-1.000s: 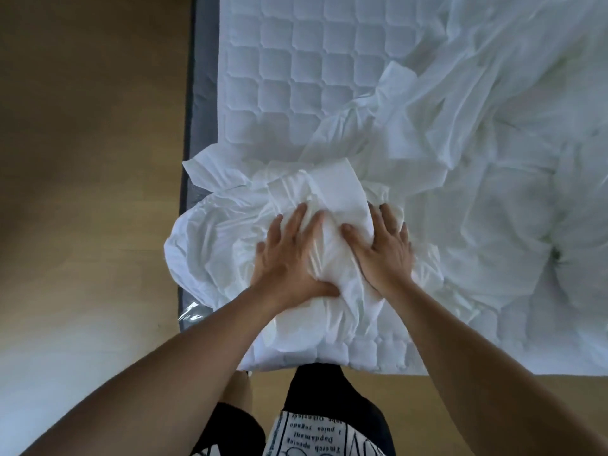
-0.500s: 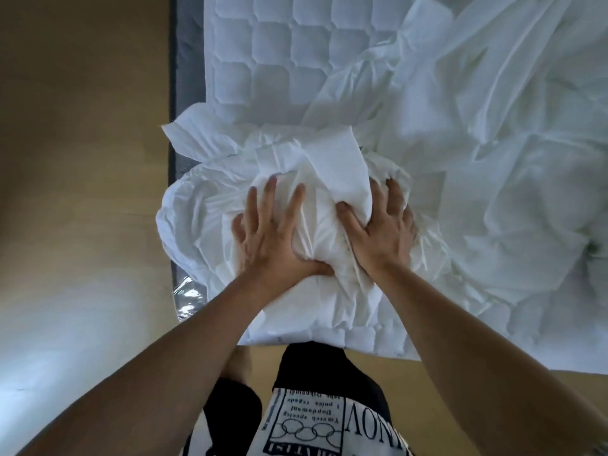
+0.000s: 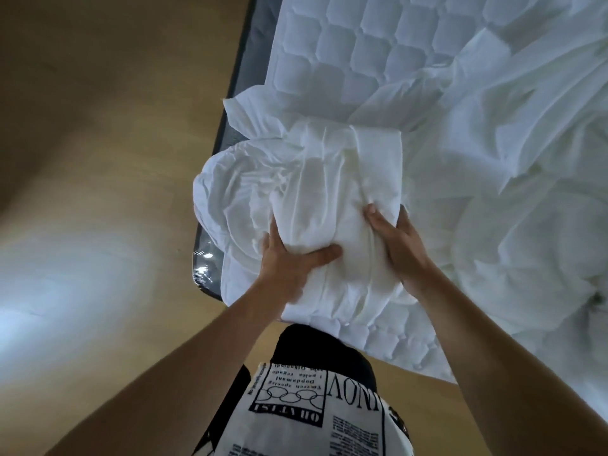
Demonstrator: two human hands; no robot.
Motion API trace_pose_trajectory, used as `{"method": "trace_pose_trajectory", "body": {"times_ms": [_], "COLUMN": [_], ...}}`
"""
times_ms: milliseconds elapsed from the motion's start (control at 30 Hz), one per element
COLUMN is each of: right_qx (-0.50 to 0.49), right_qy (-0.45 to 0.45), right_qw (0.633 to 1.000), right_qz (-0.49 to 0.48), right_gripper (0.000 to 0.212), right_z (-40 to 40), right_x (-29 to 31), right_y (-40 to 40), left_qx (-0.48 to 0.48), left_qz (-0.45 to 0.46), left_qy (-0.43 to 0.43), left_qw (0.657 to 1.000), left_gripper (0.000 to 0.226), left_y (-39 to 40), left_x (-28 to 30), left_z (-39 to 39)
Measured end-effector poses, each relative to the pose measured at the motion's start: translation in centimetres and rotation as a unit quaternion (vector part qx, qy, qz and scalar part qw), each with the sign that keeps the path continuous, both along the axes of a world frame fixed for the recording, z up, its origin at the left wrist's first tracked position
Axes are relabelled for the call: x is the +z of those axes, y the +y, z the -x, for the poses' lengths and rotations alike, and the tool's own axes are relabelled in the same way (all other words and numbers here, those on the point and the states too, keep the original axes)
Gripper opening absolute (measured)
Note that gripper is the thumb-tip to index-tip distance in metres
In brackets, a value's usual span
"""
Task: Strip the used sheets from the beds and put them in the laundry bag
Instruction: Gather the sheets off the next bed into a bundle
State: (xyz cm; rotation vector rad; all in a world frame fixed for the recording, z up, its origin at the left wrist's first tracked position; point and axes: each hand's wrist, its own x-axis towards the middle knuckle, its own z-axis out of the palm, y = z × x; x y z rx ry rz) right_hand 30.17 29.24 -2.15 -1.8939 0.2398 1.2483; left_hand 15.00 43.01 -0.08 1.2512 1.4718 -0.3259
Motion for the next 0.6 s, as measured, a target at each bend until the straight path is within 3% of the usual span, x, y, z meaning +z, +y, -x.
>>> {"method": "trace_pose_trajectory", "body": {"times_ms": [267,367,600], "right_qx": [-0.080,-0.091,-0.089], "right_qy": [0.116,0.092,-0.050], "right_qw": [0.979,0.974,0.965], "right_qz": [-0.148,-0.188,-0.242], "right_gripper": [0.078,0.068,0.085], "right_z": [0.7,1.5,1.9], "right_x": [4.9,8.8,19.1], "right_y": [0.9,1.5,4.4], "left_qx": [-0.067,-0.099,-0.132], "left_qz": [0.005,-0.011,-0.027], "left_qy": [-0.073,-0.105,-0.233], "left_qw": [0.995,0.990,0.963], "left_gripper": [0.115,0.110,0.092], "left_y": [4.0,5.8,9.2], "left_x": [7.8,11.7,21.1], "left_z": [-3.2,-4.2,-4.2]}}
